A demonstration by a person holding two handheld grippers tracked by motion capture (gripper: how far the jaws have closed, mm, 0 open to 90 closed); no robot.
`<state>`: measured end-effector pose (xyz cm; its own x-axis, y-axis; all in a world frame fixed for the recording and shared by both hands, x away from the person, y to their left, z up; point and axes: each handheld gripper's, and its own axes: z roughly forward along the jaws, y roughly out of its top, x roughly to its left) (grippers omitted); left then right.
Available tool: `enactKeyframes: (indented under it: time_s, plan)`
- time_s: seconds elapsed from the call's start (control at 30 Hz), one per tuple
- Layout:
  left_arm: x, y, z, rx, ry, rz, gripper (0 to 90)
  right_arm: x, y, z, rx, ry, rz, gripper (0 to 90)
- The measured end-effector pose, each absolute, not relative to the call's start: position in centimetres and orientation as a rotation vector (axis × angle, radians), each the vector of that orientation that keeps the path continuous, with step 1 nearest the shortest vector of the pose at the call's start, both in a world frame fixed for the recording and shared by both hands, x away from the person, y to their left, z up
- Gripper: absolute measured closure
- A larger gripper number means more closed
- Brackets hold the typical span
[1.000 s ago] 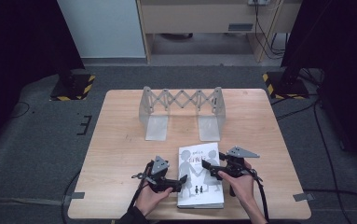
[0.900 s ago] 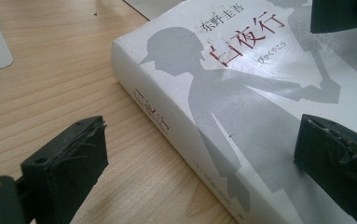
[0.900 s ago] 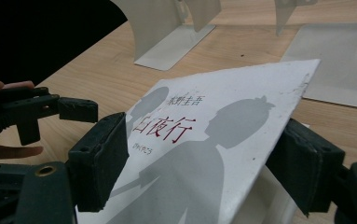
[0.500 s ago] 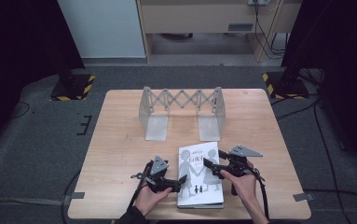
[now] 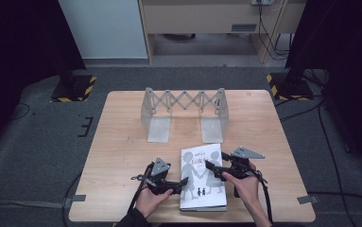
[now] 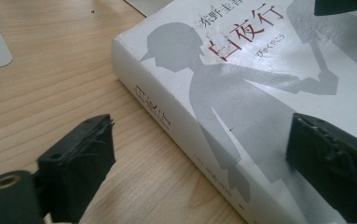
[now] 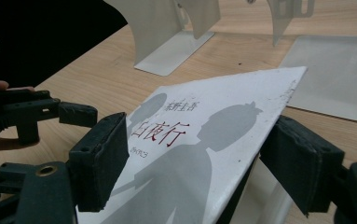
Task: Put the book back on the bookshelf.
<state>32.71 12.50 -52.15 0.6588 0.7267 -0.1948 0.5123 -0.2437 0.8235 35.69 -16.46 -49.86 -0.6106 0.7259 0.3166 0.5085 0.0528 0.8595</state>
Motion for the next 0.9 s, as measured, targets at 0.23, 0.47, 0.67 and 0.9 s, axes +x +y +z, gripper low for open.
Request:
enactKeyframes:
  time_s: [0.23,0.47,0.67,0.9]
  plan:
    - [32.7,12.9,-52.2,1.911,0.982,0.28,11.7,35.7,-16.3,-49.9,1.275,2.128,1.606,23.1]
    - [32.6,13.1,-52.2,1.923,0.98,0.285,12.0,35.8,-17.0,-50.2,1.305,2.134,1.534,24.6]
    - [32.6,13.4,-52.2,1.93,0.982,0.294,15.0,35.3,-17.4,-51.4,1.286,2.152,1.469,23.8]
    - [32.6,14.0,-52.0,1.94,0.991,0.331,21.9,35.0,-17.9,-52.6,1.317,2.176,1.426,22.4]
